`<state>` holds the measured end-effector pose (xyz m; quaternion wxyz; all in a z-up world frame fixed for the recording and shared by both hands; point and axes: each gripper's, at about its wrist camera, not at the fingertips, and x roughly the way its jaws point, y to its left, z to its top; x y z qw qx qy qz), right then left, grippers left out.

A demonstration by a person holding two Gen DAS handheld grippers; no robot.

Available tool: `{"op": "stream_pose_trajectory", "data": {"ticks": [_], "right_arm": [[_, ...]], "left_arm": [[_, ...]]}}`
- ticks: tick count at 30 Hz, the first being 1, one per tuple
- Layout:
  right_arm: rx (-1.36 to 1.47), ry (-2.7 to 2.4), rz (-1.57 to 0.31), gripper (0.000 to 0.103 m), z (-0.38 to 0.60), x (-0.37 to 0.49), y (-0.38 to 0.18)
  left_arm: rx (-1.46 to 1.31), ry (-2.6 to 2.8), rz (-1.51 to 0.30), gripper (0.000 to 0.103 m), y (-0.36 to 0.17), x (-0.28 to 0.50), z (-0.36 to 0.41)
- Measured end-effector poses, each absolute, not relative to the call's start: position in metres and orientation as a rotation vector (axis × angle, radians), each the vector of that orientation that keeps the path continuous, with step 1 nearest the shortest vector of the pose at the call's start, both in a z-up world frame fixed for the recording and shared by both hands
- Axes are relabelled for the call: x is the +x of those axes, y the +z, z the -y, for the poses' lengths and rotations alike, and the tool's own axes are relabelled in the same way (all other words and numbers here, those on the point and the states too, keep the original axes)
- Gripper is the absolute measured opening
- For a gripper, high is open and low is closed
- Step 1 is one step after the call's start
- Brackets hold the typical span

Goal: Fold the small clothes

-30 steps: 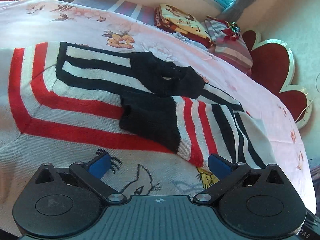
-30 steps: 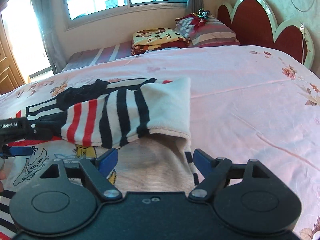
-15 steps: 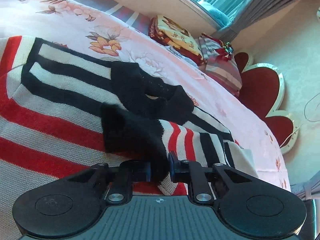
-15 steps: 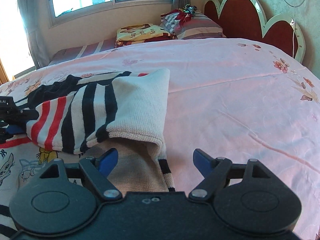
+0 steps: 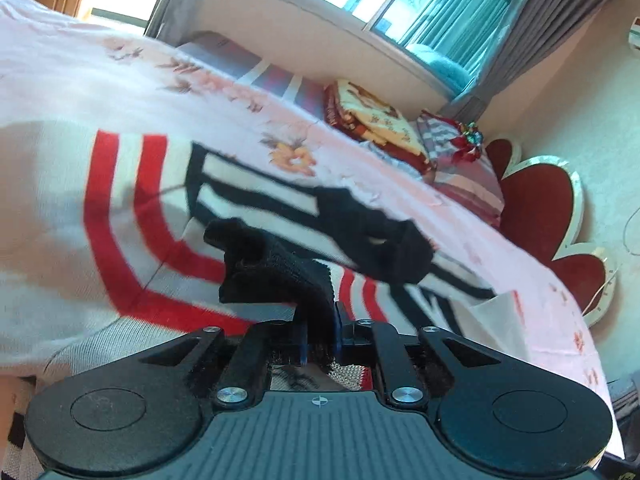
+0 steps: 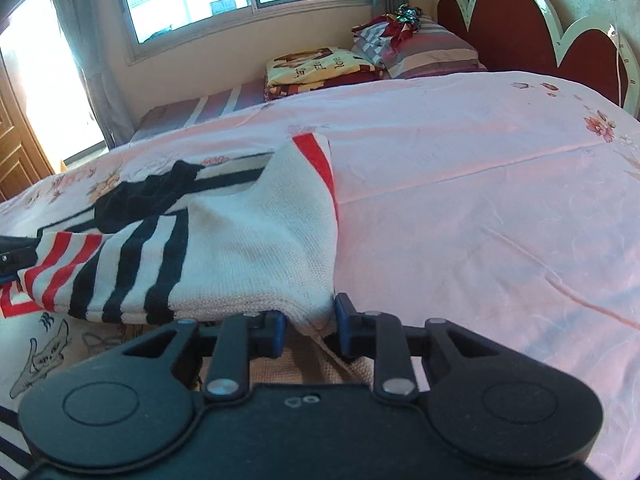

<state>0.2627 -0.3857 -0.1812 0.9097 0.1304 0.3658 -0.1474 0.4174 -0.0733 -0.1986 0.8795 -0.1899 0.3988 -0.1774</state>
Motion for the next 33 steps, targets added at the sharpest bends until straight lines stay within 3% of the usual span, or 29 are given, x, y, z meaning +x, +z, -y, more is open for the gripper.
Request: {"op": "stream_pose_trajectory", "data": {"ticks": [4, 5, 6, 7, 8, 9, 12, 18, 25, 30, 31, 33], "right_arm": [[0.243, -0.308, -0.810, 0.026, 0.391, 0.265, -0.189], [0.248, -0.296, -0.815, 0.032, 0.391, 0.263, -0.184], [0.257, -0.276, -0.812, 0.035, 0.392, 0.259, -0.180], [0.261, -0.266, -0.810, 0.048, 0.393, 0.254, -0.176], [0.259, -0.272, -0.812, 0.063, 0.393, 0.248, -0.172], [0.255, -0.276, -0.807, 0.068, 0.392, 0.241, -0.168], [0.244, -0.284, -0.781, 0.069, 0.396, 0.227, -0.152], [0.290, -0.285, -0.722, 0.071, 0.423, 0.258, -0.137], [0.381, -0.271, -0.772, 0.068, 0.448, 0.349, -0.166], [0.343, -0.260, -0.821, 0.071, 0.448, 0.386, -0.186], [0.324, -0.255, -0.821, 0.065, 0.446, 0.389, -0.186], [0.338, -0.219, -0.815, 0.044, 0.446, 0.391, -0.184]], "left_arm": [[-0.256, -0.359, -0.867, 0.012, -0.200, 0.416, 0.088], [-0.229, -0.352, -0.879, 0.019, -0.194, 0.416, 0.090], [-0.208, -0.337, -0.892, 0.044, -0.185, 0.414, 0.091], [-0.194, -0.319, -0.897, 0.064, -0.179, 0.411, 0.089], [-0.177, -0.285, -0.883, 0.100, -0.172, 0.404, 0.084], [-0.164, -0.251, -0.838, 0.103, -0.163, 0.395, 0.079], [-0.081, -0.250, -0.766, 0.103, -0.144, 0.381, 0.076], [-0.045, -0.338, -0.809, 0.103, -0.145, 0.401, 0.107], [0.137, -0.322, -0.893, 0.103, -0.190, 0.424, 0.144], [0.142, -0.316, -0.879, 0.103, -0.191, 0.422, 0.147], [0.142, -0.315, -0.881, 0.103, -0.190, 0.422, 0.147], [0.146, -0.314, -0.882, 0.103, -0.190, 0.422, 0.148]]}}
